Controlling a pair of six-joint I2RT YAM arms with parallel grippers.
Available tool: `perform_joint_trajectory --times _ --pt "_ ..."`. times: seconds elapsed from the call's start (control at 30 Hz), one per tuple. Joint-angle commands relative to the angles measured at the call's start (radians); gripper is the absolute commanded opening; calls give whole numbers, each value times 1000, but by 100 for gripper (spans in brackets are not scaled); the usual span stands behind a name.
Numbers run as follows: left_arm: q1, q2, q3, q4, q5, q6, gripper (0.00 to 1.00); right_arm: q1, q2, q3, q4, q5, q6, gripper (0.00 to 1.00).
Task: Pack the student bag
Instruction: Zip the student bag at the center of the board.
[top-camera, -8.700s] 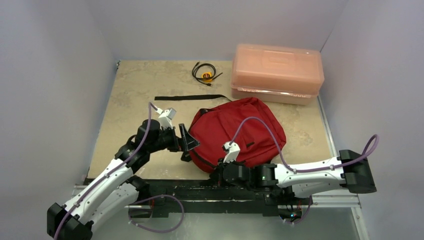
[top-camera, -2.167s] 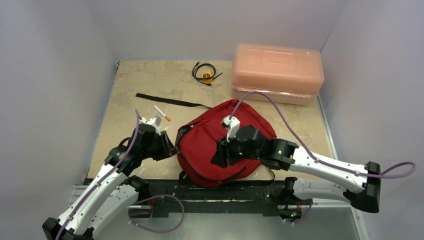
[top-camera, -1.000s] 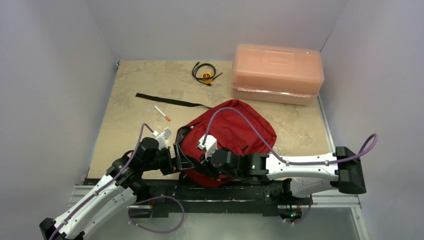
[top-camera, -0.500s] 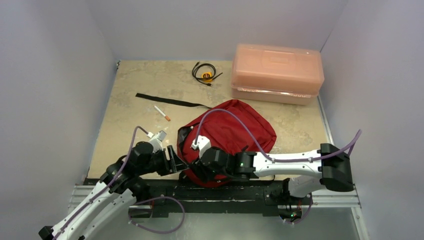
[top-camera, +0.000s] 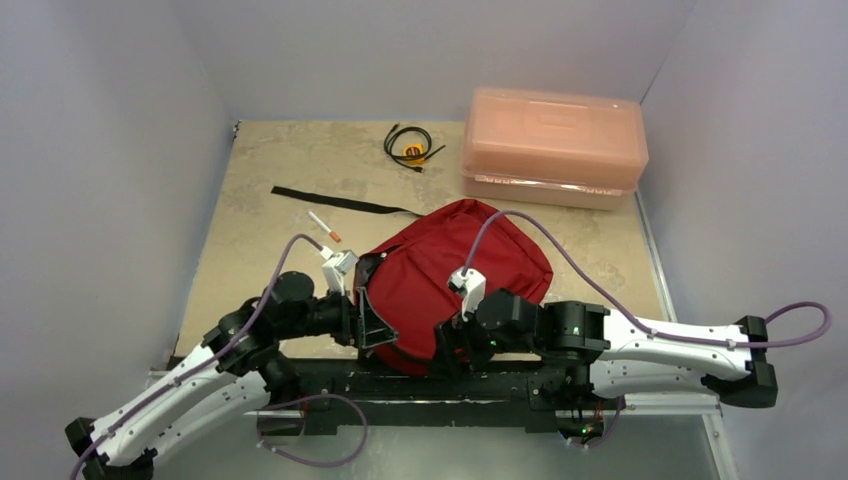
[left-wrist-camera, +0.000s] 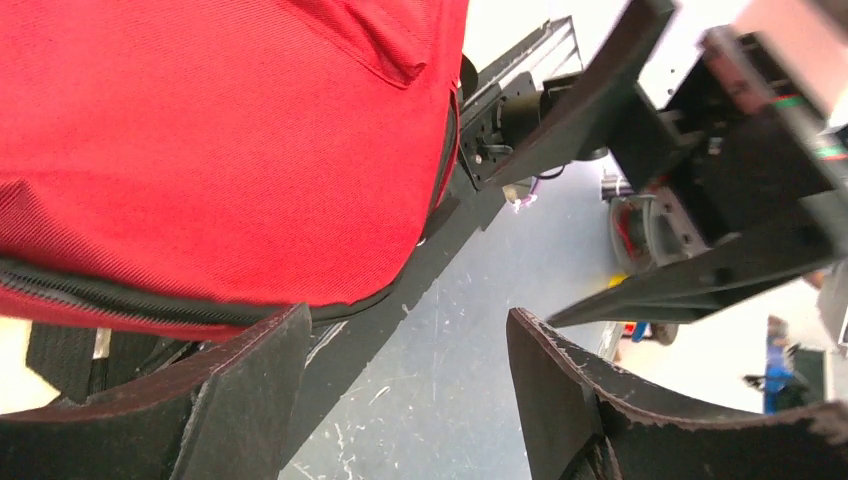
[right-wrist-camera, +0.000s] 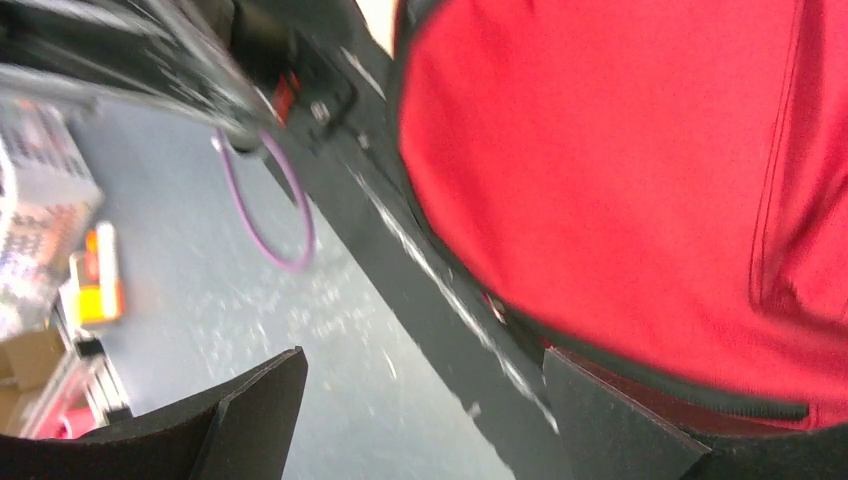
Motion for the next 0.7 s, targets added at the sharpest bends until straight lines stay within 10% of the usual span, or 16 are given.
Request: perform_joint_trajectory --times 0.0,0.17,0.2,0.33,0.67 --pt "-127 135 108 116 -74 78 71 -4 -38 -78 -72 -82 46 93" --pt "-348 260 175 157 -274 184 70 -39 -42 -80 -93 -27 46 93" --pt "-390 281 180 176 -312 204 70 -57 -43 -71 -132 33 52 74" --pt "-576 399 228 230 -548 267 70 -141 -48 -57 -232 156 134 54" --pt "-585 420 299 86 -642 -27 62 -140 -75 -211 72 -130 -132 53"
